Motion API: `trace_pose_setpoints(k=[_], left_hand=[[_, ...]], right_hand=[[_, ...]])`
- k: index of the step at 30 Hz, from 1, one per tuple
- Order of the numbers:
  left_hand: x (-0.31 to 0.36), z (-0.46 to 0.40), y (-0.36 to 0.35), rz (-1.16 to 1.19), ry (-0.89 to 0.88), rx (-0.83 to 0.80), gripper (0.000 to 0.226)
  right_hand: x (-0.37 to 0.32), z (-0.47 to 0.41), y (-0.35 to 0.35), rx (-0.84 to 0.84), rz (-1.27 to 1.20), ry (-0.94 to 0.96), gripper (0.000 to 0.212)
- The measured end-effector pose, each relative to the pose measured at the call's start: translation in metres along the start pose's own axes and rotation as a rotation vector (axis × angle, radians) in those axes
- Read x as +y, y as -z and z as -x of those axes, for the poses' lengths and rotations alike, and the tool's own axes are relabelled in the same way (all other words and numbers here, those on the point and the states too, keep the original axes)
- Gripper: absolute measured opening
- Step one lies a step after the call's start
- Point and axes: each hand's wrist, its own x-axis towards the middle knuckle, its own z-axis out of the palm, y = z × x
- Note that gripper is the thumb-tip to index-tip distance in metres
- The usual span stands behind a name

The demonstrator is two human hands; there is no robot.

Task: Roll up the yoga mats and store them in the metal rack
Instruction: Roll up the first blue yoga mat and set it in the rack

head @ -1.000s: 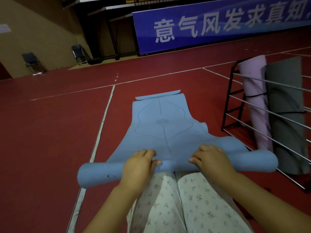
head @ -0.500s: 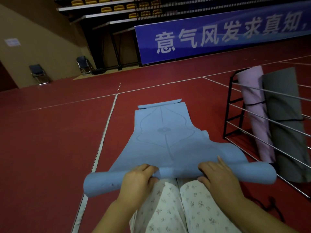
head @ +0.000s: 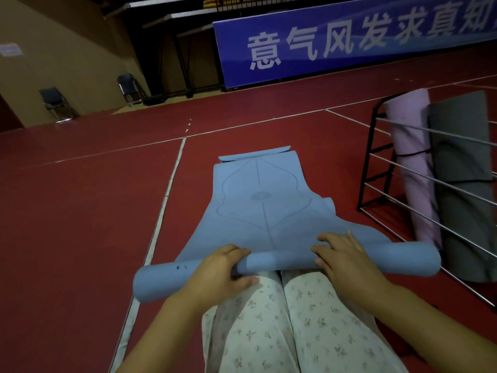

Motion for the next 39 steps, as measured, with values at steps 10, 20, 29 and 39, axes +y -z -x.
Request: trace_pose_setpoints(k=[10, 20, 29, 39], left_hand=[[-0.005, -0.014, 0.000, 0.044, -0.013, 0.071, 0.052], [-0.004, -0.018, 0.006, 0.015, 0.114, 0.073, 0.053], [-0.012, -0.028, 0.003, -0.006, 0.105, 0.058, 0.027], [-0.024, -0.037, 0.007, 0.089, 0.036, -0.033, 0.049]], right_hand=[[0.002, -0.004, 0.002, 0.056, -0.029, 0.031, 0.055], [0.012, -0.021, 0.013, -0.057, -0.145, -0.013, 0.039], [0.018, -0.040, 0.016, -0.243, -0.200, -0.065, 0.025], [0.009, -0.024, 0.009, -0.143, -0.046, 0.006, 0.061]])
